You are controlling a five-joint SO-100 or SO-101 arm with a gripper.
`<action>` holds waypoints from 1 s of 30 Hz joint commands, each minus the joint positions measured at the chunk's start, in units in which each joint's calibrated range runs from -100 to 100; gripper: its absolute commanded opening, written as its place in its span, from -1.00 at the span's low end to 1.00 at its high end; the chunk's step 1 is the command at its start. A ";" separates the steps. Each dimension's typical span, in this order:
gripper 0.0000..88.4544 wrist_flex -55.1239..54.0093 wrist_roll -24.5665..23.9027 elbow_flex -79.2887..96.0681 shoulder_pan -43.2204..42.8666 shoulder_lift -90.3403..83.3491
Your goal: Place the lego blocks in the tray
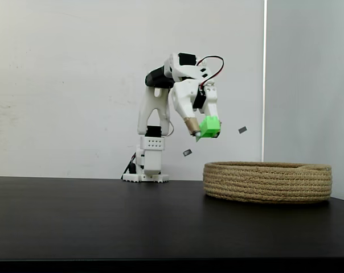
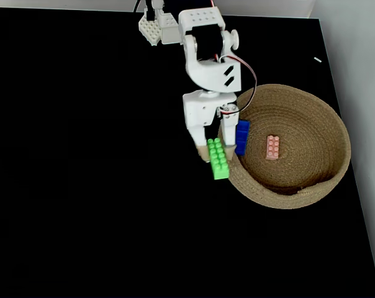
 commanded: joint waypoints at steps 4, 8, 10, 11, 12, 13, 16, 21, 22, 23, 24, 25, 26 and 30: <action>-1.00 -1.48 -3.03 10.81 -9.65 -14.57; -0.57 -2.98 -4.05 16.83 -12.38 -14.23; -0.36 -3.31 -4.40 18.47 -12.54 -13.89; -0.34 -3.31 -4.40 19.11 -12.38 -13.89; -0.30 -3.31 -4.35 19.57 -12.05 -14.23; -0.28 -3.31 -4.40 19.75 -11.63 -14.49; -0.27 -3.31 -3.86 20.57 -9.98 -15.86; -0.34 -2.40 -3.96 20.66 -6.93 -19.13; -0.38 -1.48 -4.35 20.84 -6.11 -20.85; -0.40 -0.57 -4.74 21.39 -5.20 -22.83; -0.45 -0.07 -4.84 22.67 -4.13 -25.32; -0.51 0.10 -4.79 24.49 -2.98 -28.07; -0.63 0.18 -4.44 27.05 -1.74 -31.25; -1.00 0.18 -3.17 41.82 2.05 -45.87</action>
